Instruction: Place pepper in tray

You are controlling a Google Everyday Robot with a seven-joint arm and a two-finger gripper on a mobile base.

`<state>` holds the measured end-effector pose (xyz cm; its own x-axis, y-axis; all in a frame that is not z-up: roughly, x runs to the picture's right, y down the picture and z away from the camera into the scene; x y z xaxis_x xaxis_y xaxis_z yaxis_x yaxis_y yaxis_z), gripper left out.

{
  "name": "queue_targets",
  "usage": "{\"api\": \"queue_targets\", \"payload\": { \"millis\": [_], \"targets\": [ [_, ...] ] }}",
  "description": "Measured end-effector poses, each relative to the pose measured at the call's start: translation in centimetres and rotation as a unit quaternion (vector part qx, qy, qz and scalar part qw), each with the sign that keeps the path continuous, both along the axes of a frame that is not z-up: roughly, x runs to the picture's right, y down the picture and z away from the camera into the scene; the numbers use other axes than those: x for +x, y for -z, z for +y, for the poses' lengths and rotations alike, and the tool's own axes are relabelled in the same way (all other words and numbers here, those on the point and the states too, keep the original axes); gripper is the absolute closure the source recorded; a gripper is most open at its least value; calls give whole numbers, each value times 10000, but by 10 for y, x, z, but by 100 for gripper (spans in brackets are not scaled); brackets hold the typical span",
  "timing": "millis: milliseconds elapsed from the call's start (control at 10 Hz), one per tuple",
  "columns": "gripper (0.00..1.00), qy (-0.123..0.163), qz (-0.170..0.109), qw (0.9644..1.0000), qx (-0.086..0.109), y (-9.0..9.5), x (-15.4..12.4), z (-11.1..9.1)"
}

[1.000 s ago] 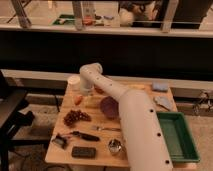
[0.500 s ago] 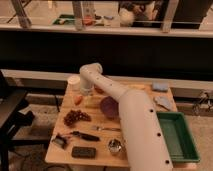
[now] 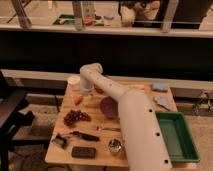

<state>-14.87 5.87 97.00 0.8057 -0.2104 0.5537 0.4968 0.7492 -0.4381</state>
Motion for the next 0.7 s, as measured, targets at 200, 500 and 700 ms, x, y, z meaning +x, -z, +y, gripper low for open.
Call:
{"api": "queue_targets", "payload": {
  "millis": [200,500,700],
  "targets": [
    [72,-6,12,10000,-13,-5,2,0],
    [98,37,45,10000,-2,-4,6,-1],
    [100,47,65,10000,-14,-7,6,1]
  ]
}}
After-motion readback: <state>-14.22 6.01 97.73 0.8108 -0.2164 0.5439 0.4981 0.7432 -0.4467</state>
